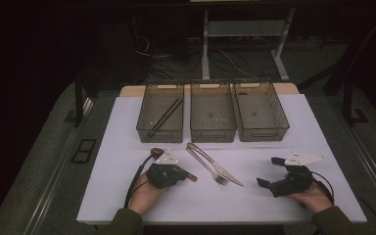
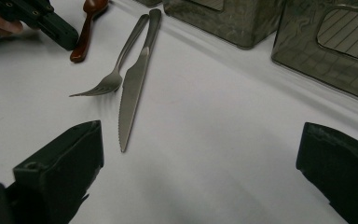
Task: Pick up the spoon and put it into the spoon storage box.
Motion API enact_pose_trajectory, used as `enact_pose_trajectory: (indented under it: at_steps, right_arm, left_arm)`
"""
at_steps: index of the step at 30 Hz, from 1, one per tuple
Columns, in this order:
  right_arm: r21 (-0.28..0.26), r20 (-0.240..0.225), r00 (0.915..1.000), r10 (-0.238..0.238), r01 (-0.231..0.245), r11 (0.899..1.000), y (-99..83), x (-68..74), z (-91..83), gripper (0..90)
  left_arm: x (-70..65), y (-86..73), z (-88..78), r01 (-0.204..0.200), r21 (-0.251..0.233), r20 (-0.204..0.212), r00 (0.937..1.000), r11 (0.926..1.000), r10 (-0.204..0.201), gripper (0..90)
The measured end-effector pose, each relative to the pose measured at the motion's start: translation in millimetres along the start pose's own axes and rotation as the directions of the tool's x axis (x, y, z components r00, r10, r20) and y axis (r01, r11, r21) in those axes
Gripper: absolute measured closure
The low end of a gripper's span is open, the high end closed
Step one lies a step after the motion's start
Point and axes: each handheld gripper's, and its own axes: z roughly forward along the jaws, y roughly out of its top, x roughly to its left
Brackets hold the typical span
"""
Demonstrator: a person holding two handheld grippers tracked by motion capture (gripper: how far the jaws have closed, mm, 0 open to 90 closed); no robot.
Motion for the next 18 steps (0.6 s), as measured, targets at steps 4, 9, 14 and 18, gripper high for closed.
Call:
enact_pose_trajectory:
  at_steps: [4,9,14,18]
  right_arm:
    - [0.001,0.000,1.0000,0.000,0.000,1.000,0.0,0.3,0.1,0.2]
    - [0.001,0.001,1.0000,-0.002,0.002,1.000,-0.1,0.0,0.2,0.2]
    - [0.001,0.000,1.0000,0.001,-0.001,1.000,0.0,-0.1,0.0,0.2]
    - [0.000,-0.001,1.0000,0.001,-0.001,1.000,0.0,0.0,-0.1,0.1]
  left_arm:
    - [1.4,4.4,5.3,0.000,-0.008,-0.009,1.0000,1.0000,0.000,88.4]
    - [4.3,11.6,12.6,-0.005,-0.009,-0.023,0.9997,0.9999,0.005,88.4]
    - [7.7,17.4,18.6,-0.001,-0.013,-0.030,0.9996,0.9999,0.000,88.4]
    - [10.1,20.3,21.5,-0.003,-0.016,-0.034,0.9994,0.9999,0.003,88.4]
